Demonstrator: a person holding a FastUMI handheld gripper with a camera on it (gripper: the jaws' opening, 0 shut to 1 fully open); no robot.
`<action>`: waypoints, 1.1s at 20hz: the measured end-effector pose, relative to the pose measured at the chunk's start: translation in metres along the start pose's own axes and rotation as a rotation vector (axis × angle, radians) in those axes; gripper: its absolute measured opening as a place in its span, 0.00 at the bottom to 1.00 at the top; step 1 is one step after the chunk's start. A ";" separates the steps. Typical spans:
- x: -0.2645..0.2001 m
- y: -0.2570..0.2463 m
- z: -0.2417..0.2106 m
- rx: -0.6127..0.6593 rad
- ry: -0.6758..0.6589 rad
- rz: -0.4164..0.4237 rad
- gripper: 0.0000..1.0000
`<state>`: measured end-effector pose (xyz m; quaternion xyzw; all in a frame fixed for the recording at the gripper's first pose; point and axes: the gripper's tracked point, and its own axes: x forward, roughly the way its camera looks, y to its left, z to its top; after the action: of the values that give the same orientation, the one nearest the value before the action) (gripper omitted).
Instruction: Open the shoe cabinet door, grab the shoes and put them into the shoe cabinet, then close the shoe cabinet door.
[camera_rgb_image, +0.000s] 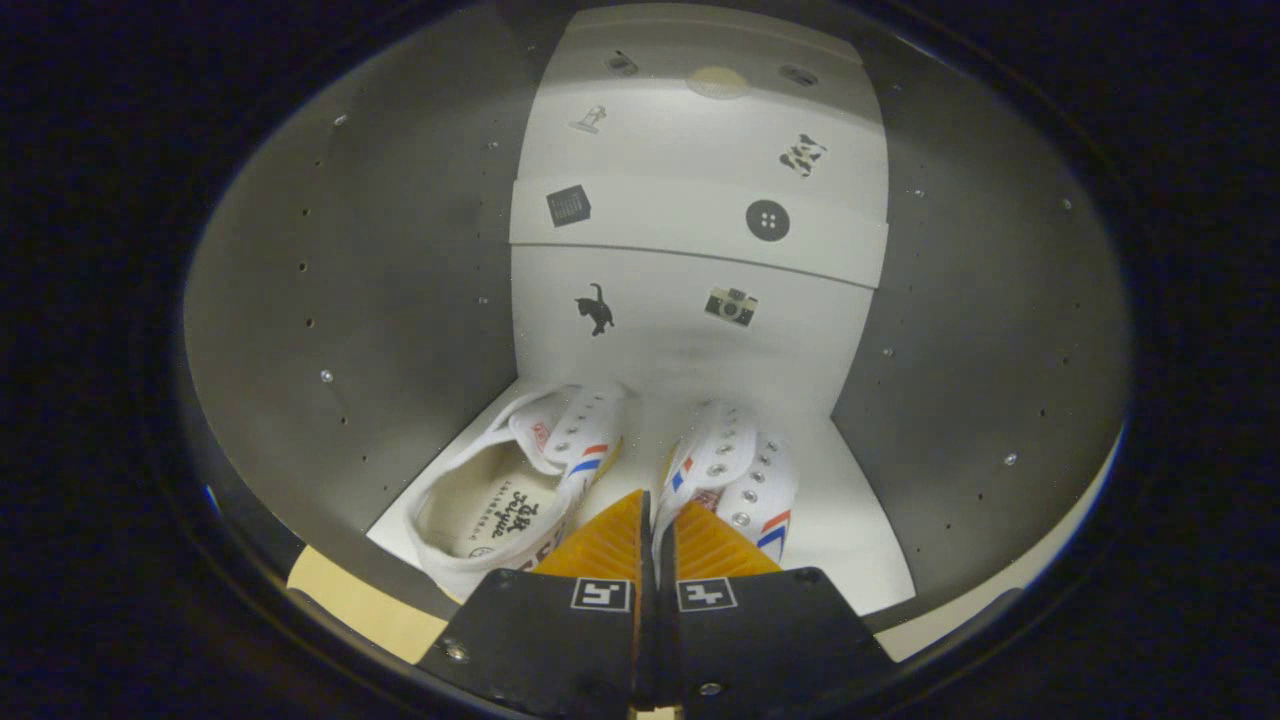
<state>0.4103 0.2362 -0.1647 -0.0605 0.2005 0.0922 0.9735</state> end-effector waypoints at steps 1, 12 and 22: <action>0.000 0.001 0.000 0.003 0.006 0.001 0.04; -0.038 -0.005 0.006 0.026 -0.052 -0.013 0.78; -0.168 0.024 0.005 0.012 -0.188 0.043 0.85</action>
<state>0.2550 0.2343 -0.0949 -0.0416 0.1098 0.1171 0.9862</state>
